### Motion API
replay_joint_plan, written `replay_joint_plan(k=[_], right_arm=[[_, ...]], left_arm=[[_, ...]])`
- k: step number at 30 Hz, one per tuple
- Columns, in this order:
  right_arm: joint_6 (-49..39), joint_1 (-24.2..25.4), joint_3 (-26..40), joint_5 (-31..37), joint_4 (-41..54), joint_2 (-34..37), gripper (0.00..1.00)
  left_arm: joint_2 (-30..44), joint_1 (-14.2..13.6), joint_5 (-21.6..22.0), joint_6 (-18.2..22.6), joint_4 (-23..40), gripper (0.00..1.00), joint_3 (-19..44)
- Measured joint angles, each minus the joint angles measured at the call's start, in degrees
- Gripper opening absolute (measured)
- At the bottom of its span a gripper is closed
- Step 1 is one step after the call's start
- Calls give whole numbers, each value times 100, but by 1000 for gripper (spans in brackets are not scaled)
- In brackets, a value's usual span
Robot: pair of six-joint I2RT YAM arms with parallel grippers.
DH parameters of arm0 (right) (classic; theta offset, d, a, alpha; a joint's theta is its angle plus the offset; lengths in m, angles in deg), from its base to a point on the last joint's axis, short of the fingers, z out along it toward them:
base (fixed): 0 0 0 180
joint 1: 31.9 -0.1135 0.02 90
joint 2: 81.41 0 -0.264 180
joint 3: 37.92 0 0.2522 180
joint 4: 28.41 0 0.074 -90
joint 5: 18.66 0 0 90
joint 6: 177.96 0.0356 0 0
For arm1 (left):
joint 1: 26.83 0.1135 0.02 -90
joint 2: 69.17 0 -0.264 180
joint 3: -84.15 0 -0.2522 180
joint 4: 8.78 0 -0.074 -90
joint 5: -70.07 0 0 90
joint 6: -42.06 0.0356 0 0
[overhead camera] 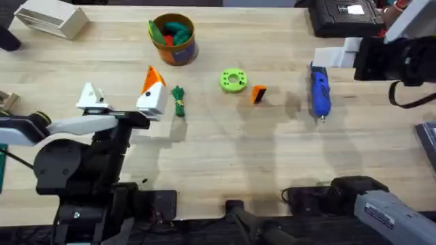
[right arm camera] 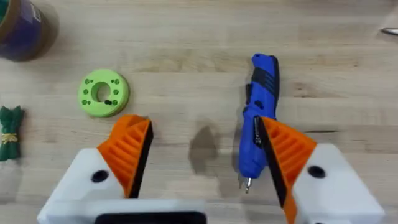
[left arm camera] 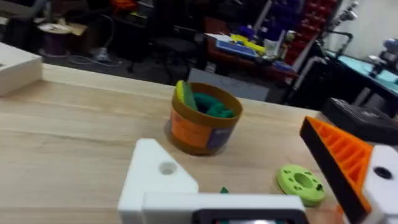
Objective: Pick up the gripper from the table and insert it into the empty holder that is missing its gripper. Then pick up a screw, insert it into the mounting hole, and use the screwdriver to tighten it. Finally, clean up the table by picking up the vegetable and placing it into the bucket.
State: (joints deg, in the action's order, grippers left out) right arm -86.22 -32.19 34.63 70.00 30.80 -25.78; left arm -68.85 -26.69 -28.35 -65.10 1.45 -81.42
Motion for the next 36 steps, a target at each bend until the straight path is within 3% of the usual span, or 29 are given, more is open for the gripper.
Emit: replay_joint_plan(k=[8,9,13,20,23,29,36], right_arm=[[0,0,0,0,0,-2,991],[0,0,0,0,0,-2,991],[0,0,0,0,0,-1,991],[0,0,0,0,0,-2,991],[0,0,0,0,0,-2,991],[0,0,0,0,0,-1,991],[0,0,0,0,0,0,991]], left_arm=[[-2,0,-1127,49,118,986,0],[-2,0,-1639,49,157,986,0],[-2,0,-2377,75,162,985,0],[-2,0,-3719,838,727,985,0],[0,0,-4011,1040,804,985,0],[-2,0,-4822,2064,929,985,2],[-2,0,-5132,2423,969,985,2]])
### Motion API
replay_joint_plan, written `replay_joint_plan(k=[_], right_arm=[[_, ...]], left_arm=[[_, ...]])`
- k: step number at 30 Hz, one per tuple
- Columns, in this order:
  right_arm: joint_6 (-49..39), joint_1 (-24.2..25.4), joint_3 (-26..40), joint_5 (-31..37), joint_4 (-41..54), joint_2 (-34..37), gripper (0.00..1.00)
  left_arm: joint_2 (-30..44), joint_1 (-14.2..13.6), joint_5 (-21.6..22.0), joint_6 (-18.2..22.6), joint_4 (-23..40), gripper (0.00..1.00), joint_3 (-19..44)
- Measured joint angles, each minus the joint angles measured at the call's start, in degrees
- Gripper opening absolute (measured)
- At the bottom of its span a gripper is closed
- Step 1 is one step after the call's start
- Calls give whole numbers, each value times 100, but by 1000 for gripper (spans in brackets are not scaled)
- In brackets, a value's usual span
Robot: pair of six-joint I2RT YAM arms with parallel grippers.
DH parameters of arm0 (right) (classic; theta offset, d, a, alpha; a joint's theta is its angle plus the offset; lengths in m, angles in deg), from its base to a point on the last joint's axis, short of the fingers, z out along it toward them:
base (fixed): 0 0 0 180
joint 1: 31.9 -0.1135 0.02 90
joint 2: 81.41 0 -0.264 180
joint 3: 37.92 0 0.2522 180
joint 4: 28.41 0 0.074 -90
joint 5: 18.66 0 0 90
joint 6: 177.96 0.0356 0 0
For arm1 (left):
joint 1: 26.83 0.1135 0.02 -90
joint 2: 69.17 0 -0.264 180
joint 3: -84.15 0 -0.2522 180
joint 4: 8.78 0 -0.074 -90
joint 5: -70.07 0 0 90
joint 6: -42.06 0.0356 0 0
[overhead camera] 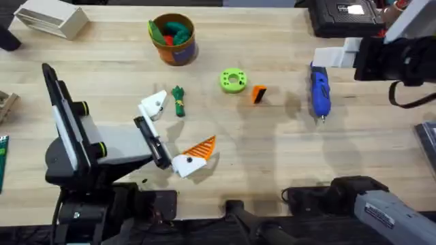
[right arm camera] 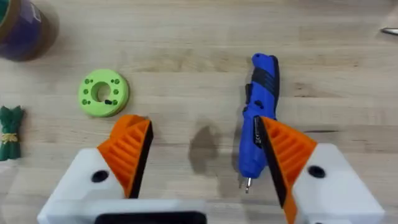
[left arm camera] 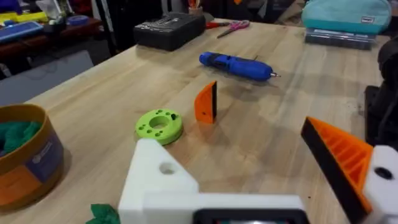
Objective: Pick up the gripper from the table and insert it into the empty holder that is missing its gripper. Then pick up a screw, insert it into the mounting hole, and use the screwdriver to tighten it. Finally, clean up the table by picking up the vegetable and placing it into the bucket.
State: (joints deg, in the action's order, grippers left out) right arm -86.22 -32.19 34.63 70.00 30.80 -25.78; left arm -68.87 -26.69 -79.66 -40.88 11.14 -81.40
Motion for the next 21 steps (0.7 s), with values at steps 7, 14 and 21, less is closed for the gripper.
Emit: replay_joint_plan(k=[7,14,21], right_arm=[[0,0,0,0,0,-1,990],[0,0,0,0,0,-1,991],[0,0,0,0,0,-1,990]], left_arm=[[0,0,-95,-23,10,985,0],[0,0,-260,-26,38,985,0],[0,0,-371,-41,53,985,0]])
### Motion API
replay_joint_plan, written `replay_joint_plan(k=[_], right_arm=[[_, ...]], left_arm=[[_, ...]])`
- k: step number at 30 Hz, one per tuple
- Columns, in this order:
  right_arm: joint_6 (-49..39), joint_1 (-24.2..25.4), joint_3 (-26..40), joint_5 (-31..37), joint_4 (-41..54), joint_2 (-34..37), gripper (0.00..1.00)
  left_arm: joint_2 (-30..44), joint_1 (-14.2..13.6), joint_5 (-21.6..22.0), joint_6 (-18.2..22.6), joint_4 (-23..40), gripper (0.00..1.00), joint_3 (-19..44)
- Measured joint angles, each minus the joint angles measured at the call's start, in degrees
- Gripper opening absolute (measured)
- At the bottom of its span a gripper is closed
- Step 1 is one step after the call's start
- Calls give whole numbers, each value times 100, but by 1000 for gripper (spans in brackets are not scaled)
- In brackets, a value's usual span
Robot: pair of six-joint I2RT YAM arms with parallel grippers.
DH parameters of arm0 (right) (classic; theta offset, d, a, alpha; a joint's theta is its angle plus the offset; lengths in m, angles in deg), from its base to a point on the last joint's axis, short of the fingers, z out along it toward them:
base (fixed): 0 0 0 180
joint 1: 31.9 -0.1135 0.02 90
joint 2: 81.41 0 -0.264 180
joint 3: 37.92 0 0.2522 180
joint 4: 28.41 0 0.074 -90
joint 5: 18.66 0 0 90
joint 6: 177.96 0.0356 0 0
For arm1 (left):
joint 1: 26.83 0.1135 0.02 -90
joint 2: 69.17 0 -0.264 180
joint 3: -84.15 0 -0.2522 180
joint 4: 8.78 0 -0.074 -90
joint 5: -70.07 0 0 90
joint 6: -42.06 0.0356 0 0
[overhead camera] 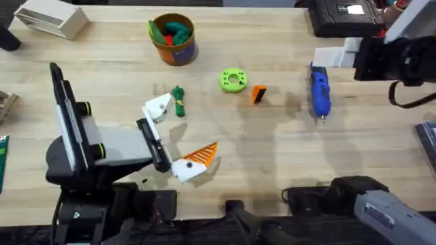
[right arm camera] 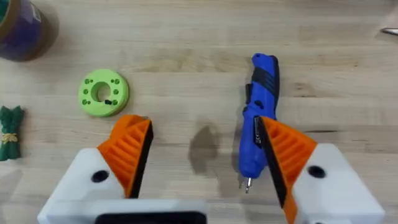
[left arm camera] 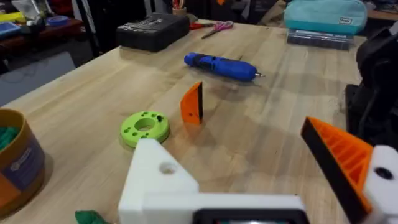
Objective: Pick up the gripper from the table and insert it into the empty holder that is missing its gripper. Then pick up a screw, insert it into the mounting hole, and use the screwdriver to tighten it. Finally, clean up the table by picking up the vegetable and placing it into the bucket.
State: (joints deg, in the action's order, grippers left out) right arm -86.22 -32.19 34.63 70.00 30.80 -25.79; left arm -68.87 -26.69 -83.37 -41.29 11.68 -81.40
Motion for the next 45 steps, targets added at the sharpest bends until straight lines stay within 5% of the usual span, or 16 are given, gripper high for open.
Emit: replay_joint_plan(k=[15,45], right_arm=[[0,0,0,0,0,0,990],[0,0,0,0,0,0,991]], left_arm=[[0,0,-66,-369,15,985,0],[0,0,-109,-391,17,985,0]])
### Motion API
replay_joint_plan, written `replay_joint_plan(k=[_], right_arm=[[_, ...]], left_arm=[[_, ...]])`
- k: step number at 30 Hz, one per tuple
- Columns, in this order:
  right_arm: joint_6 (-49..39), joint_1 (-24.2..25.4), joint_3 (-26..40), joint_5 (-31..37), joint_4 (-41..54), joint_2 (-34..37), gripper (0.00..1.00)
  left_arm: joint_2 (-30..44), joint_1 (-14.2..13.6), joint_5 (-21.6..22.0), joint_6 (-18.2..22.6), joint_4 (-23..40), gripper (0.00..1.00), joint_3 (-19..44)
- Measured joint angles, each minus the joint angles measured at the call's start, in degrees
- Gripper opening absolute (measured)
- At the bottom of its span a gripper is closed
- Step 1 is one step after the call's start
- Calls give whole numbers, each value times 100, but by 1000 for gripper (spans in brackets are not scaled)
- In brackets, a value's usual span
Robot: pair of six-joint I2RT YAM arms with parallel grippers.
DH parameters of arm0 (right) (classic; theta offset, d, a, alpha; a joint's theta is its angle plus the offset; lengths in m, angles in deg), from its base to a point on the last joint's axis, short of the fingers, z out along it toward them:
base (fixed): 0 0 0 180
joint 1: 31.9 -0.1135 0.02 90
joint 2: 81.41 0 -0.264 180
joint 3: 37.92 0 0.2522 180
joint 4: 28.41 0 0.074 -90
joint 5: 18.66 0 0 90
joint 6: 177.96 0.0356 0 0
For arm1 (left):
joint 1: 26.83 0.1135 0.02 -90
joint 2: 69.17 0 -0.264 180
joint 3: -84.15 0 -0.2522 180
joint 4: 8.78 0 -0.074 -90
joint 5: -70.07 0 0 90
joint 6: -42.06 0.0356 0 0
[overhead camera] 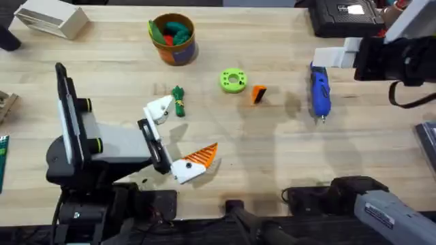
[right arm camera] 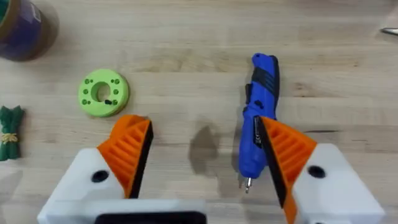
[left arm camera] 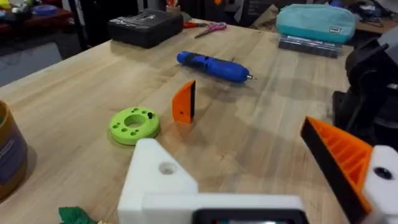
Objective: Pick up the gripper from the table and insert it into the empty holder that is missing its gripper. Then pick up a screw, insert it into the mounting hole, and use the screwdriver to tighten it. Finally, clean up the table by picking up the vegetable and placing it into the bucket.
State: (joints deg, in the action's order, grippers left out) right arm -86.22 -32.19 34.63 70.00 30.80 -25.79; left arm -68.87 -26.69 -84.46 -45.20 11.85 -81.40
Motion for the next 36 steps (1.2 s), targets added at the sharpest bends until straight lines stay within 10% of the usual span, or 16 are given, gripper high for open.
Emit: replay_joint_plan(k=[19,36], right_arm=[[0,-140,177,-70,807,42,991],[1180,-2399,1977,159,1877,2088,991]], left_arm=[[0,0,0,-2,2,987,0],[2,0,-2,-2,2,987,0]])
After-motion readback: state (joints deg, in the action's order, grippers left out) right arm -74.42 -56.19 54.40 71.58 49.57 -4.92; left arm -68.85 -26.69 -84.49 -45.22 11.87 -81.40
